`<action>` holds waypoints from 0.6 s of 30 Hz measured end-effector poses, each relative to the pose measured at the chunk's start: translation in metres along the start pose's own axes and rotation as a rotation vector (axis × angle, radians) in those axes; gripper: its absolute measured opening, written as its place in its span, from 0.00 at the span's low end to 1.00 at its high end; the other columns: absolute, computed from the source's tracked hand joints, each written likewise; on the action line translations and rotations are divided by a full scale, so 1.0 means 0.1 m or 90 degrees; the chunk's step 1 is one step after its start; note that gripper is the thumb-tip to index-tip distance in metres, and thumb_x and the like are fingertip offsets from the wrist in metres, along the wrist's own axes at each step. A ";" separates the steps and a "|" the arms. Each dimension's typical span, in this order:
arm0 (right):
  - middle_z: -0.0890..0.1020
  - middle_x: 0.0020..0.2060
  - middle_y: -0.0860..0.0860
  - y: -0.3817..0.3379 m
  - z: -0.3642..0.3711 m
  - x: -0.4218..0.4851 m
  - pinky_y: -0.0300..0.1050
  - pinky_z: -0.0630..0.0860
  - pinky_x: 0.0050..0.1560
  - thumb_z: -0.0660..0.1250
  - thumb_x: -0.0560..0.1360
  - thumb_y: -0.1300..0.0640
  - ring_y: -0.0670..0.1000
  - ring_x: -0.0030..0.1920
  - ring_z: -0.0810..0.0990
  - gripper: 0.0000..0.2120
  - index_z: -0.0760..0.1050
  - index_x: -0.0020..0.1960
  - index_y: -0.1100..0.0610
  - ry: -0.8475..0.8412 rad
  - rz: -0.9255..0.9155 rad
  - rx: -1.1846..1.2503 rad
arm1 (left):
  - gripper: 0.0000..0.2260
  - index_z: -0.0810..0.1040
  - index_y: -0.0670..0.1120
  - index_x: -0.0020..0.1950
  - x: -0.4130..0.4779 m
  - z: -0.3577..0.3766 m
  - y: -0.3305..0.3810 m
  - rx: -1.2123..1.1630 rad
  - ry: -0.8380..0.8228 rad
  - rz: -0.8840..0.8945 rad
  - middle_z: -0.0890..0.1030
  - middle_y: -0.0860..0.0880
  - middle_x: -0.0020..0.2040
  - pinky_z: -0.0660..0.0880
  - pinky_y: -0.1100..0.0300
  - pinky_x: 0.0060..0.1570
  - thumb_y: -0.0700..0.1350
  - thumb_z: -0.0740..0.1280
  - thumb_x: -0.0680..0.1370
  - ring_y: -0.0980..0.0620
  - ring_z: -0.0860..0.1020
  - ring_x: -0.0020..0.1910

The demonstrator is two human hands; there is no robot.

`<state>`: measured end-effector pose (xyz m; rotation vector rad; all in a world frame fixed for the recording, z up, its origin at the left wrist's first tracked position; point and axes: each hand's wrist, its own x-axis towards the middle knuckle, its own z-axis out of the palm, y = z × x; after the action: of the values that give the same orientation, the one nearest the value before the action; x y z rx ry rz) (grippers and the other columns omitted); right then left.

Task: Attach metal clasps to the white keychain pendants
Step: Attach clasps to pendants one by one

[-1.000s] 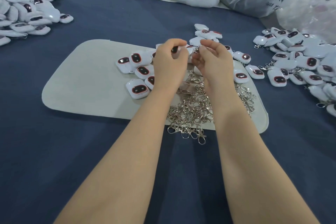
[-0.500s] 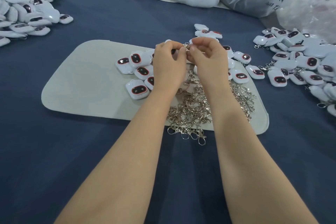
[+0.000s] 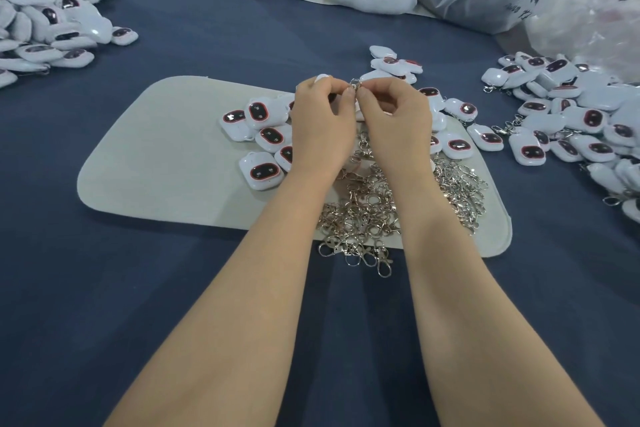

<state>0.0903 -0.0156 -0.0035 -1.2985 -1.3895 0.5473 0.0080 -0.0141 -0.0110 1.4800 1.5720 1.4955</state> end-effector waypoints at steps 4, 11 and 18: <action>0.78 0.39 0.44 0.03 0.00 0.00 0.30 0.71 0.46 0.63 0.77 0.63 0.41 0.40 0.76 0.04 0.77 0.48 0.59 0.060 -0.033 -0.031 | 0.05 0.76 0.44 0.42 -0.02 0.00 0.02 0.025 -0.008 0.028 0.77 0.44 0.51 0.65 0.67 0.46 0.40 0.63 0.77 0.52 0.73 0.51; 0.79 0.42 0.49 0.04 0.00 -0.01 0.41 0.73 0.50 0.61 0.78 0.63 0.50 0.45 0.77 0.05 0.76 0.50 0.61 0.043 -0.076 -0.092 | 0.05 0.79 0.42 0.50 -0.05 0.00 0.01 0.040 0.021 0.042 0.71 0.48 0.59 0.61 0.82 0.42 0.41 0.66 0.76 0.59 0.70 0.49; 0.80 0.43 0.52 0.03 0.03 -0.03 0.48 0.73 0.50 0.60 0.77 0.64 0.53 0.45 0.77 0.06 0.76 0.48 0.62 0.011 -0.100 -0.138 | 0.05 0.79 0.42 0.50 -0.07 -0.02 0.01 0.059 0.028 0.076 0.71 0.46 0.63 0.62 0.73 0.47 0.39 0.64 0.77 0.60 0.69 0.56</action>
<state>0.0883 -0.0164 -0.0078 -1.3470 -1.5544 0.2846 0.0086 -0.0210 -0.0117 1.6283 1.6249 1.5491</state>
